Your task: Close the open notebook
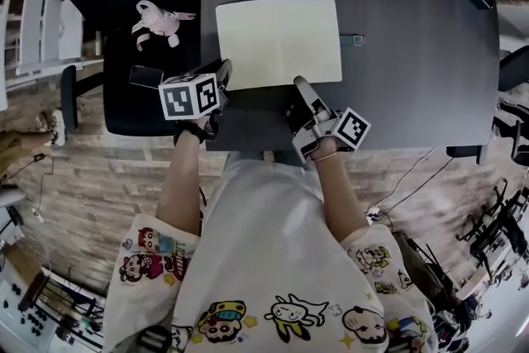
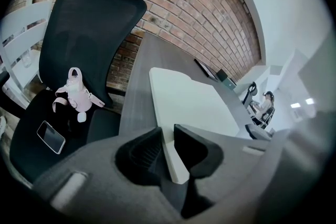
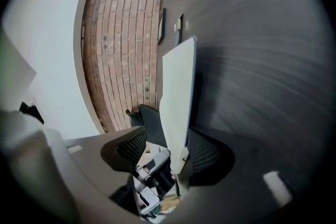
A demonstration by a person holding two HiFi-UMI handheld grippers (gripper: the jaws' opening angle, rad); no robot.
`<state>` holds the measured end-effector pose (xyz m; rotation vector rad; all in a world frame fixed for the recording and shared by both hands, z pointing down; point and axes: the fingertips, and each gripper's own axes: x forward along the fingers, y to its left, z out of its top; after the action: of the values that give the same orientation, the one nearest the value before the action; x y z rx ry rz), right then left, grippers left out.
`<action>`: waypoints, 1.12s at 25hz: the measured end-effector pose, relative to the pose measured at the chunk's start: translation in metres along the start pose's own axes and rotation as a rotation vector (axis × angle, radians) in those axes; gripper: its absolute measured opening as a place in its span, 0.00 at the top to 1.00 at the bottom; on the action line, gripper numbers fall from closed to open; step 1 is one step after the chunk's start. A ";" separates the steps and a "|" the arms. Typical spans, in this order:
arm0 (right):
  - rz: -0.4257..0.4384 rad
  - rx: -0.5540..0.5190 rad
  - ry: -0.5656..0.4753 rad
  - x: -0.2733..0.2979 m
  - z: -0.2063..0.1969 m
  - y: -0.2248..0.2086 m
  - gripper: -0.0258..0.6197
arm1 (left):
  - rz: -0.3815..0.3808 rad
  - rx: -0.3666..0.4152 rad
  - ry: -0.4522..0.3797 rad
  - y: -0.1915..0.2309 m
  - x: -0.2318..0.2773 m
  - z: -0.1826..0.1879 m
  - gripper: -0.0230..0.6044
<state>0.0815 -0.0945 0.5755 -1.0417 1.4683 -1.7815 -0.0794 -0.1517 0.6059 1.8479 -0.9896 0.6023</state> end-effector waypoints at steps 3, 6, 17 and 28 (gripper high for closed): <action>-0.016 -0.043 -0.045 -0.006 0.012 -0.002 0.62 | -0.007 -0.008 0.002 0.001 0.001 0.000 0.84; -0.018 -0.107 -0.059 -0.006 0.019 -0.002 0.66 | -0.013 -0.008 0.007 0.001 0.000 0.001 0.84; -0.022 -0.033 0.084 0.019 0.021 -0.004 0.76 | -0.023 -0.016 0.014 0.000 0.000 -0.001 0.85; -0.089 -0.166 0.062 0.017 0.021 -0.007 0.92 | -0.027 -0.044 -0.004 -0.002 -0.002 0.000 0.85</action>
<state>0.0910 -0.1175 0.5870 -1.1598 1.6547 -1.7916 -0.0792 -0.1505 0.6036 1.8209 -0.9717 0.5567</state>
